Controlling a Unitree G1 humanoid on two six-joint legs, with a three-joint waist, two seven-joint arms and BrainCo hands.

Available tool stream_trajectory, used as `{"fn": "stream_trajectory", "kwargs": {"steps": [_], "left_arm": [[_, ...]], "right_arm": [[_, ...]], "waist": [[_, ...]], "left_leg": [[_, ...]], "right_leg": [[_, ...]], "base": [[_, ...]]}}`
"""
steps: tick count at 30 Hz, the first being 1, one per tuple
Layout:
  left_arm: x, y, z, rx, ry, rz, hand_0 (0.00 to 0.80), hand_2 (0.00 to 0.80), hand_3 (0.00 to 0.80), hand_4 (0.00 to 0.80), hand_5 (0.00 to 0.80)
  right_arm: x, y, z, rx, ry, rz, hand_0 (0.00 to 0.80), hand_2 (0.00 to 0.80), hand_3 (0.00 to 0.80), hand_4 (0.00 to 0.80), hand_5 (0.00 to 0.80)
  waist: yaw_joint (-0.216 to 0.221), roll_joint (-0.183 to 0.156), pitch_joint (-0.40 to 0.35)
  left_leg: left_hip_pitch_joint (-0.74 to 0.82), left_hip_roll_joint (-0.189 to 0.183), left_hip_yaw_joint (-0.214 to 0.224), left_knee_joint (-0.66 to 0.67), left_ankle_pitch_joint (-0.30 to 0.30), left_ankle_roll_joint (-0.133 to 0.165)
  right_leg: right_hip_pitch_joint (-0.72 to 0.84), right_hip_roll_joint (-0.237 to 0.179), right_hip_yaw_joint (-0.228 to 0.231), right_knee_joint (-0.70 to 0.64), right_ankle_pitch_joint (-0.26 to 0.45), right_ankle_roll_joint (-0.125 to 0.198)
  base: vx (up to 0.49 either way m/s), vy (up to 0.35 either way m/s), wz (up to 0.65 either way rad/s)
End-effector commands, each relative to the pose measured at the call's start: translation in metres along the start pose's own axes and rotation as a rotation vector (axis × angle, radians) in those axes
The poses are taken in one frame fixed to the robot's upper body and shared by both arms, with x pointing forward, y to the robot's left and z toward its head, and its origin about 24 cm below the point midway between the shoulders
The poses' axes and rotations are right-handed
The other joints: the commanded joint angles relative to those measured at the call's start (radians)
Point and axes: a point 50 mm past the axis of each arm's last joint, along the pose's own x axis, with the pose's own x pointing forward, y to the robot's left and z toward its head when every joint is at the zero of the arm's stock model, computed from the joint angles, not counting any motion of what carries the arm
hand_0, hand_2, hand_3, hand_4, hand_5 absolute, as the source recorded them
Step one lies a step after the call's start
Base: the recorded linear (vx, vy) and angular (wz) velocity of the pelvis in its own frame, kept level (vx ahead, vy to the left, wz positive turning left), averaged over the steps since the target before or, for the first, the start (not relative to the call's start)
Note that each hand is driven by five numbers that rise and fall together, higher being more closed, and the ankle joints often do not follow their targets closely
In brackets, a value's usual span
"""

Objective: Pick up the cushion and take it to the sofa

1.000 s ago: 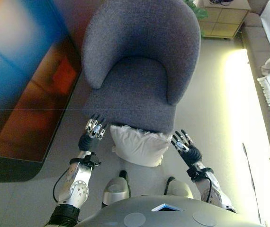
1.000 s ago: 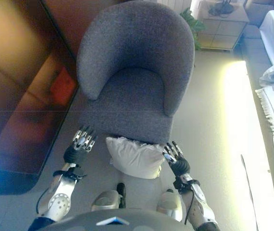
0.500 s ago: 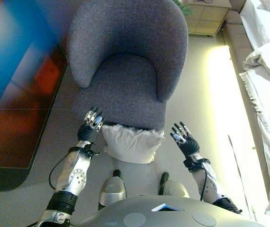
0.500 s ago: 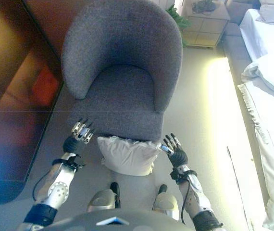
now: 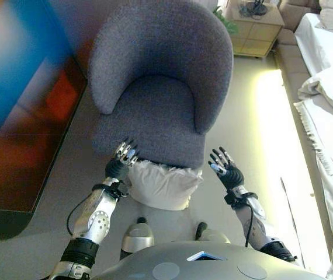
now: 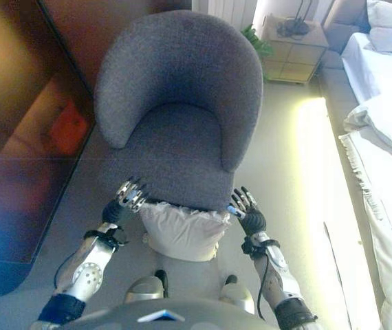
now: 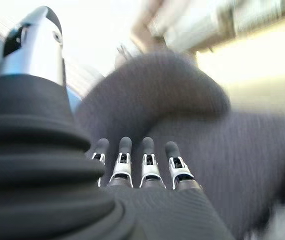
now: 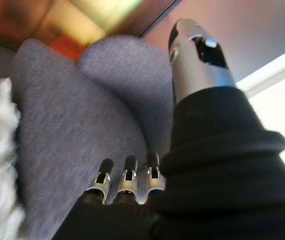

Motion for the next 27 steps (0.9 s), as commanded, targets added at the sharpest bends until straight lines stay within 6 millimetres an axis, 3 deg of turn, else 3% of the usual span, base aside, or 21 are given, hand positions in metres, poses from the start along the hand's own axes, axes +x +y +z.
{"fn": "stream_trajectory", "kwargs": {"steps": [1, 4, 7, 13, 27], "left_arm": [[0.016, -0.042, 0.005, -0.252, -0.043, -0.385, 0.0, 0.0, 0.0, 0.0, 0.0], [0.016, -0.057, -0.007, -0.558, -0.042, -0.568, 0.0, 0.0, 0.0, 0.0, 0.0], [0.014, -0.06, -0.018, -0.716, -0.038, -0.616, 0.0, 0.0, 0.0, 0.0, 0.0], [0.004, -0.05, -0.032, -0.768, -0.084, -0.55, 0.0, 0.0, 0.0, 0.0, 0.0], [0.003, -0.044, -0.03, -0.736, -0.083, -0.532, 0.0, 0.0, 0.0, 0.0, 0.0]], "right_arm": [[0.016, 0.039, 0.024, 0.231, -0.149, 0.35, 0.0, 0.0, 0.0, 0.0, 0.0], [0.014, 0.058, 0.016, 0.566, -0.177, 0.605, 0.0, 0.0, 0.0, 0.0, 0.0], [0.011, 0.067, 0.009, 0.771, -0.199, 0.702, 0.0, 0.0, 0.0, 0.0, 0.0], [-0.001, 0.051, -0.01, 0.773, -0.169, 0.618, 0.0, 0.0, 0.0, 0.0, 0.0], [-0.004, 0.045, -0.012, 0.728, -0.139, 0.596, 0.0, 0.0, 0.0, 0.0, 0.0]], "waist": [[-0.015, 0.014, -0.028], [-0.017, 0.017, -0.04], [-0.02, 0.019, -0.049], [-0.027, 0.02, -0.051], [-0.032, 0.024, -0.056]], "left_leg": [[-0.038, 0.025, -0.028, 0.026, -0.019, 0.028], [-0.028, 0.029, -0.024, 0.021, -0.024, 0.022], [-0.024, 0.033, -0.026, 0.023, -0.029, 0.016], [-0.016, 0.037, -0.025, 0.021, -0.033, 0.011], [-0.001, 0.031, -0.028, -0.005, -0.027, 0.01]], "right_leg": [[-0.017, -0.056, -0.044, 0.029, 0.008, 0.032], [-0.01, -0.053, -0.046, 0.028, 0.001, 0.032], [-0.008, -0.049, -0.047, 0.03, -0.005, 0.031], [-0.005, -0.04, -0.034, 0.028, -0.012, 0.026], [-0.007, -0.032, -0.034, 0.024, -0.009, 0.021]], "base": [[0.038, -0.048, 0.02], [0.042, -0.041, 0.01], [0.034, -0.03, 0.02], [0.008, -0.005, 0.01], [0.0, 0.0, 0.0]]}}
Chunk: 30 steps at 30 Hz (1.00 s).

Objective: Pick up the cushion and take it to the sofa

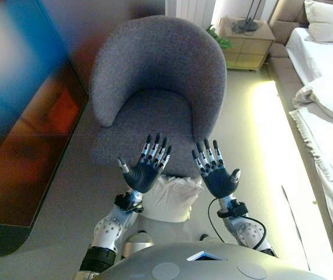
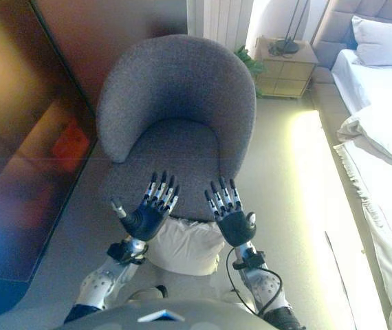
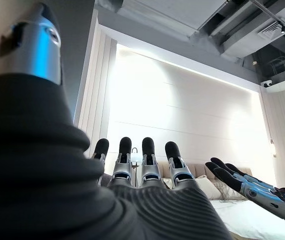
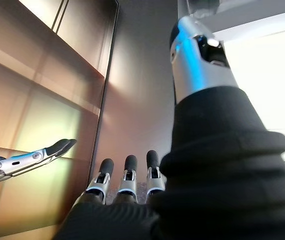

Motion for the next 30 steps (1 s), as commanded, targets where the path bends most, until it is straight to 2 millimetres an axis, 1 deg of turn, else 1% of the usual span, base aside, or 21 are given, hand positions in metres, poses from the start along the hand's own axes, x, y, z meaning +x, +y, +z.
{"fn": "stream_trajectory", "kwargs": {"steps": [1, 3, 4, 6, 7, 8, 9, 10, 12, 13, 15, 17, 19, 21, 24, 25, 27, 30], "left_arm": [[0.017, -0.007, 0.003, 0.009, 0.001, -0.088, 0.0, 0.0, 0.0, 0.0, 0.0], [0.015, -0.004, 0.006, 0.067, -0.007, -0.033, 0.0, 0.0, 0.0, 0.0, 0.0], [0.013, -0.001, 0.01, 0.143, -0.01, 0.016, 0.0, 0.0, 0.0, 0.0, 0.0], [0.007, 0.004, 0.029, 0.449, -0.017, 0.177, 0.0, 0.0, 0.0, 0.0, 0.0], [0.002, 0.005, 0.042, 0.649, -0.029, 0.298, 0.0, 0.0, 0.0, 0.0, 0.0], [-0.001, 0.004, 0.055, 0.845, -0.048, 0.411, 0.0, 0.0, 0.0, 0.0, 0.0], [-0.001, 0.0, 0.064, 0.961, -0.057, 0.453, 0.0, 0.0, 0.0, 0.0, 0.0], [-0.002, -0.007, 0.079, 1.15, -0.069, 0.512, 0.0, 0.0, 0.0, 0.0, 0.0], [-0.004, -0.01, 0.092, 1.28, -0.066, 0.586, 0.0, 0.0, 0.0, 0.0, 0.0], [-0.007, -0.01, 0.098, 1.321, -0.069, 0.621, 0.0, 0.0, 0.0, 0.0, 0.0], [-0.012, -0.004, 0.102, 1.334, -0.08, 0.701, 0.0, 0.0, 0.0, 0.0, 0.0], [-0.017, 0.001, 0.104, 1.347, -0.086, 0.762, 0.0, 0.0, 0.0, 0.0, 0.0], [-0.018, 0.005, 0.107, 1.35, -0.087, 0.783, 0.0, 0.0, 0.0, 0.0, 0.0], [-0.01, 0.004, 0.109, 1.358, -0.095, 0.768, 0.0, 0.0, 0.0, 0.0, 0.0], [0.008, -0.003, 0.114, 1.388, -0.137, 0.713, 0.0, 0.0, 0.0, 0.0, 0.0], [0.017, -0.007, 0.116, 1.402, -0.16, 0.69, 0.0, 0.0, 0.0, 0.0, 0.0], [0.03, -0.015, 0.119, 1.438, -0.196, 0.654, 0.0, 0.0, 0.0, 0.0, 0.0], [0.051, -0.025, 0.119, 1.481, -0.234, 0.594, 0.0, 0.0, 0.0, 0.0, 0.0]], "right_arm": [[0.02, 0.011, 0.002, -0.034, -0.001, 0.103, 0.0, 0.0, 0.0, 0.0, 0.0], [0.019, 0.01, 0.003, -0.077, 0.014, 0.082, 0.0, 0.0, 0.0, 0.0, 0.0], [0.018, 0.009, 0.004, -0.126, 0.027, 0.063, 0.0, 0.0, 0.0, 0.0, 0.0], [0.015, 0.005, 0.012, -0.277, 0.045, -0.025, 0.0, 0.0, 0.0, 0.0, 0.0], [0.013, 0.002, 0.021, -0.417, 0.056, -0.114, 0.0, 0.0, 0.0, 0.0, 0.0], [0.01, -0.002, 0.03, -0.575, 0.066, -0.231, 0.0, 0.0, 0.0, 0.0, 0.0], [0.009, -0.003, 0.037, -0.666, 0.074, -0.297, 0.0, 0.0, 0.0, 0.0, 0.0], [0.008, -0.004, 0.049, -0.78, 0.078, -0.388, 0.0, 0.0, 0.0, 0.0, 0.0], [0.005, -0.006, 0.06, -0.852, 0.065, -0.464, 0.0, 0.0, 0.0, 0.0, 0.0], [0.001, -0.008, 0.067, -0.888, 0.056, -0.512, 0.0, 0.0, 0.0, 0.0, 0.0], [-0.005, -0.014, 0.073, -0.963, 0.07, -0.601, 0.0, 0.0, 0.0, 0.0, 0.0], [-0.006, -0.019, 0.074, -0.999, 0.098, -0.648, 0.0, 0.0, 0.0, 0.0, 0.0], [-0.002, -0.021, 0.073, -1.015, 0.112, -0.657, 0.0, 0.0, 0.0, 0.0, 0.0], [0.007, -0.02, 0.073, -1.037, 0.111, -0.634, 0.0, 0.0, 0.0, 0.0, 0.0], [0.029, -0.011, 0.08, -1.084, 0.073, -0.577, 0.0, 0.0, 0.0, 0.0, 0.0], [0.04, -0.007, 0.082, -1.107, 0.062, -0.544, 0.0, 0.0, 0.0, 0.0, 0.0], [0.053, 0.002, 0.085, -1.152, 0.046, -0.503, 0.0, 0.0, 0.0, 0.0, 0.0], [0.073, 0.013, 0.092, -1.23, 0.019, -0.467, 0.0, 0.0, 0.0, 0.0, 0.0]], "waist": [[-0.012, 0.009, 0.007], [-0.014, 0.008, 0.008], [-0.014, 0.008, 0.009], [-0.013, 0.007, 0.011], [-0.012, 0.008, 0.016], [-0.012, 0.008, 0.019], [-0.012, 0.008, 0.023], [-0.013, 0.009, 0.029], [-0.015, 0.008, 0.038], [-0.016, 0.008, 0.045], [-0.018, 0.006, 0.054], [-0.017, 0.004, 0.065], [-0.012, 0.0, 0.093], [-0.007, 0.001, 0.128], [-0.008, 0.012, 0.213], [-0.009, 0.017, 0.245], [-0.011, 0.023, 0.29], [-0.012, 0.03, 0.339]], "left_leg": [[-0.013, 0.033, -0.02, 0.026, -0.039, 0.015], [-0.011, 0.033, -0.019, 0.023, -0.038, 0.014], [-0.01, 0.032, -0.019, 0.019, -0.036, 0.014], [-0.01, 0.032, -0.021, 0.016, -0.034, 0.013], [-0.008, 0.032, -0.022, 0.016, -0.034, 0.012], [-0.012, 0.031, -0.022, 0.016, -0.03, 0.011], [-0.014, 0.03, -0.025, 0.016, -0.028, 0.012], [-0.022, 0.029, -0.03, 0.018, -0.025, 0.013], [-0.033, 0.028, -0.031, 0.024, -0.023, 0.013], [-0.037, 0.027, -0.029, 0.03, -0.023, 0.013], [-0.04, 0.028, -0.022, 0.043, -0.027, 0.014], [-0.052, 0.028, -0.015, 0.079, -0.038, 0.016], [-0.096, 0.035, -0.015, 0.151, -0.056, 0.018], [-0.152, 0.043, -0.018, 0.218, -0.072, 0.021], [-0.262, 0.055, -0.038, 0.31, -0.086, 0.019], [-0.309, 0.059, -0.047, 0.347, -0.09, 0.019], [-0.399, 0.06, -0.06, 0.415, -0.102, 0.021], [-0.522, 0.054, -0.078, 0.502, -0.121, 0.032]], "right_leg": [[-0.02, -0.04, -0.023, 0.039, -0.009, 0.02], [-0.021, -0.039, -0.023, 0.039, -0.007, 0.02], [-0.021, -0.038, -0.022, 0.038, -0.006, 0.02], [-0.021, -0.037, -0.023, 0.036, -0.005, 0.021], [-0.02, -0.037, -0.024, 0.036, -0.005, 0.023], [-0.025, -0.037, -0.024, 0.037, -0.002, 0.024], [-0.027, -0.037, -0.024, 0.037, -0.001, 0.024], [-0.035, -0.037, -0.023, 0.038, 0.0, 0.023], [-0.046, -0.038, -0.021, 0.041, 0.003, 0.02], [-0.05, -0.039, -0.021, 0.041, 0.005, 0.02], [-0.05, -0.044, -0.021, 0.042, 0.009, 0.021], [-0.057, -0.054, -0.02, 0.057, 0.007, 0.022], [-0.091, -0.076, -0.019, 0.104, 0.005, 0.024], [-0.134, -0.096, -0.016, 0.154, -0.001, 0.024], [-0.236, -0.13, 0.003, 0.242, -0.003, 0.019], [-0.287, -0.142, 0.015, 0.283, -0.005, 0.016], [-0.377, -0.159, 0.038, 0.356, -0.013, 0.011], [-0.517, -0.178, 0.07, 0.472, -0.028, 0.002]], "base": [[0.0, 0.0, 0.0], [0.0, 0.0, 0.0], [0.0, 0.0, 0.0], [0.0, 0.0, 0.0], [0.0, 0.0, 0.0], [0.0, 0.0, 0.0], [0.0, 0.0, 0.0], [0.0, 0.0, 0.0], [-0.045, 0.017, -0.01], [-0.03, 0.013, 0.0], [0.019, 0.008, 0.0], [0.036, 0.015, -0.03], [-0.046, -0.002, -0.08], [-0.15, 0.002, -0.09], [-0.284, 0.017, -0.06], [-0.298, 0.033, -0.05], [-0.27, 0.041, -0.01], [-0.22, 0.056, 0.04]]}}
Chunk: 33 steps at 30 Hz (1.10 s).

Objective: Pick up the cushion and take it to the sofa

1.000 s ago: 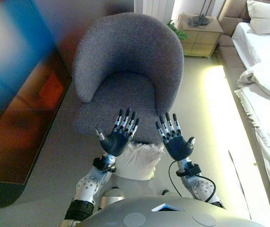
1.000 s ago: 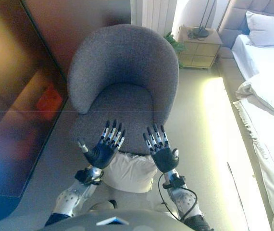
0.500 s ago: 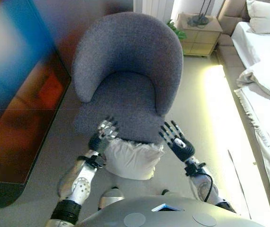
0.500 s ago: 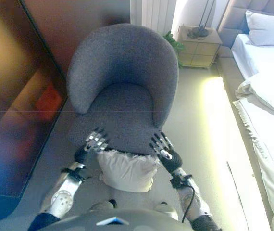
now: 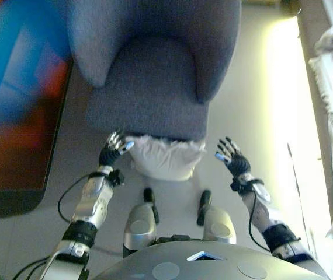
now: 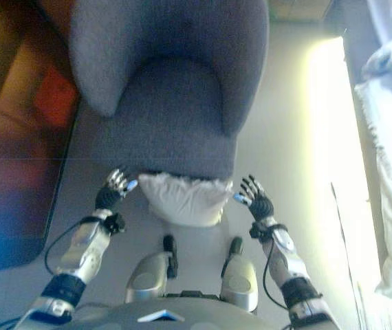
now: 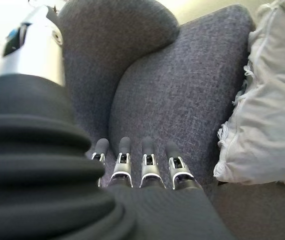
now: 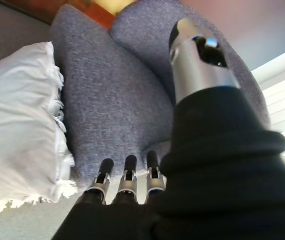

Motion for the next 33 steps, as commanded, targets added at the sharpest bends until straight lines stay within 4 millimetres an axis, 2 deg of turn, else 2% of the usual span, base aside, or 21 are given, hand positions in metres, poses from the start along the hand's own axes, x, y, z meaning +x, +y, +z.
{"fn": "stream_trajectory", "kwargs": {"steps": [1, 2, 10, 14, 17, 21, 29, 33], "left_arm": [[0.006, 0.002, 0.023, 0.045, -0.13, 0.035, 0.0, 0.0, 0.0, 0.0, 0.0], [0.01, 0.0, 0.026, 0.051, -0.142, 0.041, 0.0, 0.0, 0.0, 0.0, 0.0], [0.039, -0.001, 0.059, 0.078, -0.259, 0.18, 0.0, 0.0, 0.0, 0.0, 0.0], [0.041, 0.006, 0.062, 0.07, -0.278, 0.279, 0.0, 0.0, 0.0, 0.0, 0.0], [0.043, 0.006, 0.061, 0.079, -0.267, 0.255, 0.0, 0.0, 0.0, 0.0, 0.0], [0.049, 0.0, 0.062, 0.043, -0.244, 0.172, 0.0, 0.0, 0.0, 0.0, 0.0], [0.083, 0.005, 0.101, -0.031, -0.202, 0.096, 0.0, 0.0, 0.0, 0.0, 0.0], [0.094, 0.0, 0.117, -0.085, -0.202, 0.043, 0.0, 0.0, 0.0, 0.0, 0.0]], "right_arm": [[0.011, 0.014, 0.03, -0.07, -0.146, 0.036, 0.0, 0.0, 0.0, 0.0, 0.0], [0.016, 0.014, 0.036, -0.084, -0.156, 0.036, 0.0, 0.0, 0.0, 0.0, 0.0], [0.05, 0.016, 0.095, -0.217, -0.246, -0.031, 0.0, 0.0, 0.0, 0.0, 0.0], [0.056, 0.01, 0.112, -0.338, -0.276, -0.143, 0.0, 0.0, 0.0, 0.0, 0.0], [0.06, 0.009, 0.121, -0.378, -0.271, -0.164, 0.0, 0.0, 0.0, 0.0, 0.0], [0.068, 0.011, 0.132, -0.41, -0.23, -0.133, 0.0, 0.0, 0.0, 0.0, 0.0], [0.094, 0.015, 0.171, -0.493, -0.15, -0.15, 0.0, 0.0, 0.0, 0.0, 0.0], [0.1, 0.022, 0.181, -0.501, -0.132, -0.118, 0.0, 0.0, 0.0, 0.0, 0.0]], "waist": [[-0.013, -0.004, 0.053], [-0.013, 0.004, 0.067], [-0.027, 0.053, 0.135], [-0.028, 0.072, 0.153], [-0.029, 0.079, 0.161], [-0.034, 0.087, 0.166], [-0.057, 0.11, 0.158], [-0.068, 0.112, 0.16]], "left_leg": [[-0.155, 0.029, -0.068, 0.175, -0.06, -0.004], [-0.178, 0.035, -0.076, 0.217, -0.098, -0.01], [-0.438, 0.032, -0.085, 0.486, -0.202, 0.011], [-0.546, 0.02, -0.096, 0.622, -0.251, 0.025], [-0.612, 0.019, -0.103, 0.699, -0.273, 0.031], [-0.69, 0.024, -0.111, 0.782, -0.283, 0.036], [-0.813, 0.06, -0.103, 0.903, -0.271, 0.038], [-0.841, 0.077, -0.103, 0.937, -0.272, 0.038]], "right_leg": [[-0.119, -0.099, 0.05, 0.126, 0.035, 0.033], [-0.15, -0.102, 0.062, 0.18, 0.001, 0.038], [-0.449, -0.118, 0.142, 0.496, -0.087, 0.004], [-0.567, -0.114, 0.185, 0.621, -0.125, -0.015], [-0.633, -0.107, 0.208, 0.69, -0.143, -0.028], [-0.711, -0.092, 0.238, 0.766, -0.158, -0.039], [-0.829, -0.062, 0.278, 0.887, -0.188, -0.065], [-0.854, -0.05, 0.291, 0.914, -0.199, -0.075]], "base": [[-0.098, 0.064, 0.02], [-0.073, 0.067, 0.02], [-0.103, 0.075, 0.06], [-0.04, 0.06, -0.01], [-0.017, 0.029, 0.1], [0.0, 0.041, 0.01], [0.024, 0.061, -0.07], [0.017, 0.03, -0.06]]}}
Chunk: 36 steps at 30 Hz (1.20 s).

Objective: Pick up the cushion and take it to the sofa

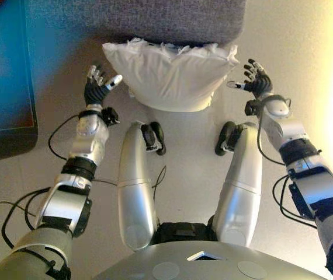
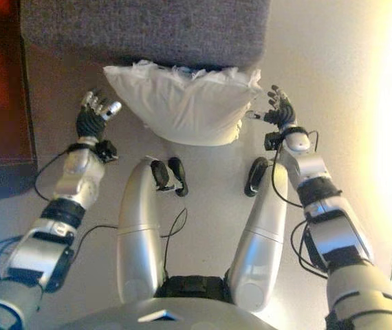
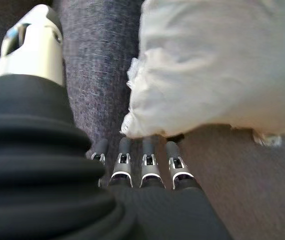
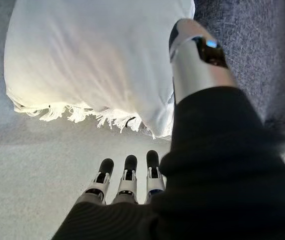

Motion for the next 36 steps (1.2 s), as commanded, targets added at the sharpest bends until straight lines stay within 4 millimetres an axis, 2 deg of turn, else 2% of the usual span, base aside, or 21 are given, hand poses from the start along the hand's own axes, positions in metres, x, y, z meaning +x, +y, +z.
{"fn": "stream_trajectory", "kwargs": {"steps": [1, 6, 12, 21, 24, 26, 30, 33, 36], "left_arm": [[0.007, -0.005, 0.009, -0.064, -0.011, -0.058, 0.0, 0.0, 0.0, 0.0, 0.0], [0.022, -0.007, 0.028, -0.008, -0.002, -0.046, 0.0, 0.0, 0.0, 0.0, 0.0], [0.036, 0.004, 0.048, 0.01, 0.008, 0.016, 0.0, 0.0, 0.0, 0.0, 0.0], [0.041, 0.029, 0.062, 0.026, 0.01, 0.193, 0.0, 0.0, 0.0, 0.0, 0.0], [0.039, 0.039, 0.072, -0.028, -0.082, 0.256, 0.0, 0.0, 0.0, 0.0, 0.0], [0.038, 0.036, 0.079, -0.037, -0.16, 0.243, 0.0, 0.0, 0.0, 0.0, 0.0], [0.028, 0.015, 0.084, 0.015, -0.319, 0.191, 0.0, 0.0, 0.0, 0.0, 0.0], [0.016, 0.008, 0.083, -0.016, -0.403, 0.202, 0.0, 0.0, 0.0, 0.0, 0.0], [0.009, 0.01, 0.072, -0.031, -0.382, 0.254, 0.0, 0.0, 0.0, 0.0, 0.0]], "right_arm": [[0.005, 0.001, 0.015, -0.015, -0.022, 0.044, 0.0, 0.0, 0.0, 0.0, 0.0], [0.01, 0.004, 0.028, -0.061, -0.03, 0.075, 0.0, 0.0, 0.0, 0.0, 0.0], [0.017, 0.012, 0.054, -0.087, -0.06, 0.131, 0.0, 0.0, 0.0, 0.0, 0.0], [0.019, 0.03, 0.068, -0.139, -0.086, 0.243, 0.0, 0.0, 0.0, 0.0, 0.0], [0.018, 0.032, 0.072, -0.127, -0.103, 0.239, 0.0, 0.0, 0.0, 0.0, 0.0], [0.018, 0.033, 0.073, -0.116, -0.118, 0.231, 0.0, 0.0, 0.0, 0.0, 0.0], [0.015, 0.034, 0.077, -0.101, -0.151, 0.211, 0.0, 0.0, 0.0, 0.0, 0.0], [0.012, 0.033, 0.076, -0.087, -0.163, 0.19, 0.0, 0.0, 0.0, 0.0, 0.0], [0.012, 0.03, 0.074, -0.066, -0.166, 0.168, 0.0, 0.0, 0.0, 0.0, 0.0]], "waist": [[-0.017, 0.044, -0.023], [-0.03, 0.044, -0.02], [-0.04, 0.048, -0.008], [-0.036, 0.049, -0.008], [-0.031, 0.049, -0.008], [-0.023, 0.049, -0.008], [0.004, 0.053, -0.008], [0.026, 0.053, -0.008], [0.048, 0.053, -0.008]], "left_leg": [[0.006, -0.002, -0.021, -0.053, 0.01, -0.028], [-0.028, 0.012, -0.018, -0.022, 0.008, -0.032], [-0.045, 0.017, -0.011, -0.022, 0.011, -0.04], [-0.042, 0.018, -0.005, -0.051, 0.013, -0.047], [-0.039, 0.014, -0.005, -0.061, 0.011, -0.049], [-0.04, 0.008, -0.006, -0.065, 0.004, -0.048], [-0.037, -0.014, -0.006, -0.094, 0.0, -0.048], [-0.039, -0.027, -0.011, -0.104, -0.005, -0.047], [-0.041, -0.041, -0.019, -0.109, -0.013, -0.05]], "right_leg": [[0.025, 0.009, 0.056, -0.064, 0.056, -0.057], [-0.008, 0.017, 0.065, -0.043, 0.054, -0.059], [-0.03, 0.018, 0.07, -0.048, 0.056, -0.057], [-0.034, 0.012, 0.06, -0.078, 0.056, -0.057], [-0.032, 0.012, 0.057, -0.088, 0.055, -0.058], [-0.032, 0.007, 0.05, -0.096, 0.055, -0.057], [-0.027, -0.002, 0.032, -0.126, 0.06, -0.049], [-0.025, -0.007, 0.02, -0.134, 0.058, -0.044], [-0.022, -0.015, 0.008, -0.135, 0.053, -0.041]], "base": [[0.017, 0.029, -0.05], [0.005, 0.031, -0.07], [-0.019, 0.033, -0.02], [-0.005, -0.002, -0.02], [0.0, 0.0, 0.0], [-0.003, -0.051, 0.01], [-0.021, -0.06, 0.06], [-0.018, -0.071, 0.08], [-0.012, -0.072, 0.11]]}}
